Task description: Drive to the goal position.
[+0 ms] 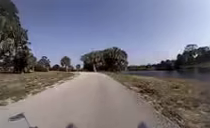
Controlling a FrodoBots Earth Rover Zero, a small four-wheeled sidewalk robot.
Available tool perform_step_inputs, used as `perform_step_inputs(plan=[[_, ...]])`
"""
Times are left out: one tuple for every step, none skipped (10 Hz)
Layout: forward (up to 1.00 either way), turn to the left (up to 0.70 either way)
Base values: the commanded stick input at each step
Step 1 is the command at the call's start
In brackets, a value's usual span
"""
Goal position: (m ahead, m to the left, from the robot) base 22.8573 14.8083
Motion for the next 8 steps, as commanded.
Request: perform_step_inputs(plan=[[1.00,0.03],[1.00,0.15],[1.00,0.36],[1.00,0.40],[1.00,0.40],[1.00,0.34],[1.00,0.20],[1.00,0.08]])
